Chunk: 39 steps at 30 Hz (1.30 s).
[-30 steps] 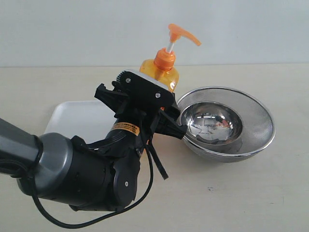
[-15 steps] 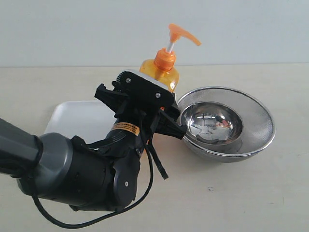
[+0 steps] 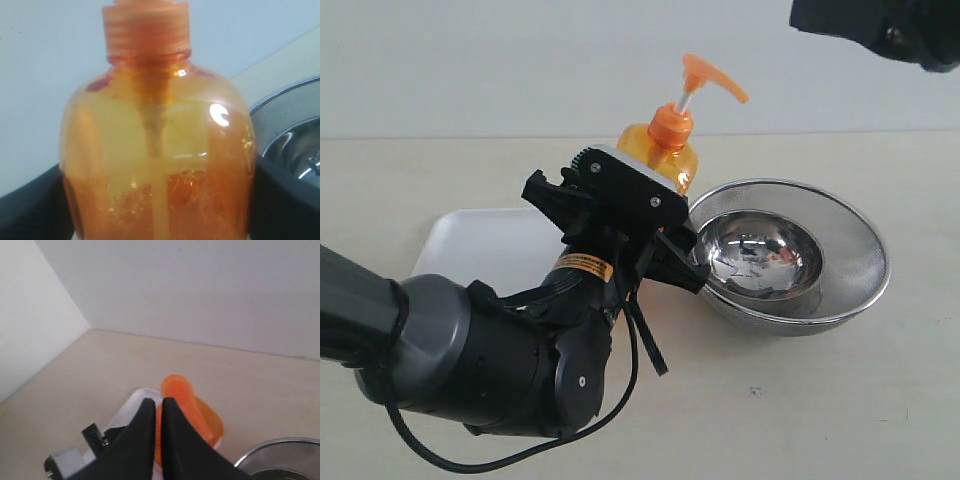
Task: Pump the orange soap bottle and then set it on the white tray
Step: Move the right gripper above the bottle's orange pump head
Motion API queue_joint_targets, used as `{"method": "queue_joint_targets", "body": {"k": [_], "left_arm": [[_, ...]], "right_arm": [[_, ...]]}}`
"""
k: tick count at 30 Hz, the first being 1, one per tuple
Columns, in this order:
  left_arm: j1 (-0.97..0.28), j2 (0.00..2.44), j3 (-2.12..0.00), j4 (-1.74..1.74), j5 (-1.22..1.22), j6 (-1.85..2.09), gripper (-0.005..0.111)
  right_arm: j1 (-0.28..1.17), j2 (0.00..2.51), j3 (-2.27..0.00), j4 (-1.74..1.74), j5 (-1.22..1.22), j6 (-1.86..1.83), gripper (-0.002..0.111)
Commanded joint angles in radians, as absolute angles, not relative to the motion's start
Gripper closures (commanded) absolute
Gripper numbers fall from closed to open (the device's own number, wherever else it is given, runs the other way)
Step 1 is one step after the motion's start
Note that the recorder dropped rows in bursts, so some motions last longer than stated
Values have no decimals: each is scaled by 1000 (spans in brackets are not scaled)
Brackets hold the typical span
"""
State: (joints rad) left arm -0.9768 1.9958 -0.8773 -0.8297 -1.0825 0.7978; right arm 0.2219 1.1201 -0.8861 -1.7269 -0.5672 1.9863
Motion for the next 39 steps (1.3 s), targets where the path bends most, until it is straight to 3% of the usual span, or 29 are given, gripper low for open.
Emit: {"method": "queue_joint_targets", "body": {"k": [1,8,39], "left_arm": [[-978,1972,-883,-804,-1143,819,102],[-978,1972,-883,-791,-1143,819,102],[-976,1972,-897,-784,-1127,792,102]], "right_arm": [[219,1223,-981,-1744,-715,2006,108],[219,1339,-1030,-1744,-719,1973,108],[224,1409,-1059,-1713,-683,1819,108]]}}
